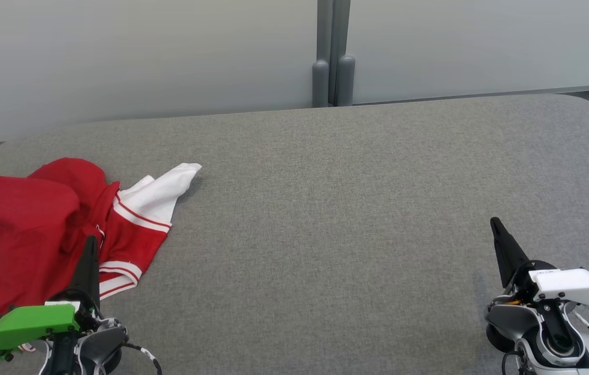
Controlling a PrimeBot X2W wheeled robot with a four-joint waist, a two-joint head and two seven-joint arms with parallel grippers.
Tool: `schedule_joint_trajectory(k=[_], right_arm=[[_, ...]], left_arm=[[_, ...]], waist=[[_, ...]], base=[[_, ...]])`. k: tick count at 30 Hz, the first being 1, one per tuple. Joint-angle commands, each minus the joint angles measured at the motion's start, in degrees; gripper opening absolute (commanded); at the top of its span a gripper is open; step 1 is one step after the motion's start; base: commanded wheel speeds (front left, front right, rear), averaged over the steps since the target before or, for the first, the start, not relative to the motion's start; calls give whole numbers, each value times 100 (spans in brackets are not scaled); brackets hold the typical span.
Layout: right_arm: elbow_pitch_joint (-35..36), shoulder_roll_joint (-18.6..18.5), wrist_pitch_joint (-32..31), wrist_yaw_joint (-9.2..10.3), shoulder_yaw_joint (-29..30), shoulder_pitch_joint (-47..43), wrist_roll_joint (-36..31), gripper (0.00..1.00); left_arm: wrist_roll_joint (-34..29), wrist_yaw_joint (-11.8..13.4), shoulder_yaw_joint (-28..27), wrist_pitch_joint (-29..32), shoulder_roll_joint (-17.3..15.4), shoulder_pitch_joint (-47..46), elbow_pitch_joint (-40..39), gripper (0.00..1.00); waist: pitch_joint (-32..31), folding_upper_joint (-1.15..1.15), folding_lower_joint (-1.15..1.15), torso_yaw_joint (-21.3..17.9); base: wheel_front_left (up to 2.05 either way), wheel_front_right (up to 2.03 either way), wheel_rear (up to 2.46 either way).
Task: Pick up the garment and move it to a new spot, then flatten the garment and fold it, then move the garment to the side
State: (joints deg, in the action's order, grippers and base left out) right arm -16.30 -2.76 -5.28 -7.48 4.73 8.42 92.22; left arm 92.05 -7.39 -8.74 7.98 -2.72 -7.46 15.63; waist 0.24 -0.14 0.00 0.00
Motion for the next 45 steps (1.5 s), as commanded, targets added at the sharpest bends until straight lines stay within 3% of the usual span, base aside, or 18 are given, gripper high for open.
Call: schedule_joint_trajectory(k=[1, 19, 20, 34, 45], right_arm=[[24, -27, -7, -3, -3, 20, 46, 0], [24, -28, -7, -3, -3, 20, 46, 0], [0, 0, 1, 0, 0, 0, 0, 100], [57, 30, 283, 1, -120, -264, -270, 100], [286, 20, 551, 0, -91, -363, -1770, 100]], left_arm=[[-21, -28, 6, -8, -13, -79, -6, 0], [-21, -29, 6, -8, -13, -79, -6, 0], [-1, 0, 0, 0, 0, 0, 0, 100], [-94, 5, 249, -282, 3, 286, -88, 100], [-813, 96, 530, -619, -136, 387, -199, 100]], waist=[[0, 14, 0, 0], [0, 14, 0, 0], [0, 0, 0, 0], [-4, 1, 0, -5], [-13, 2, 0, -9]], base=[[0, 0, 0], [0, 0, 0], [0, 0, 0], [0, 0, 0], [0, 0, 0]])
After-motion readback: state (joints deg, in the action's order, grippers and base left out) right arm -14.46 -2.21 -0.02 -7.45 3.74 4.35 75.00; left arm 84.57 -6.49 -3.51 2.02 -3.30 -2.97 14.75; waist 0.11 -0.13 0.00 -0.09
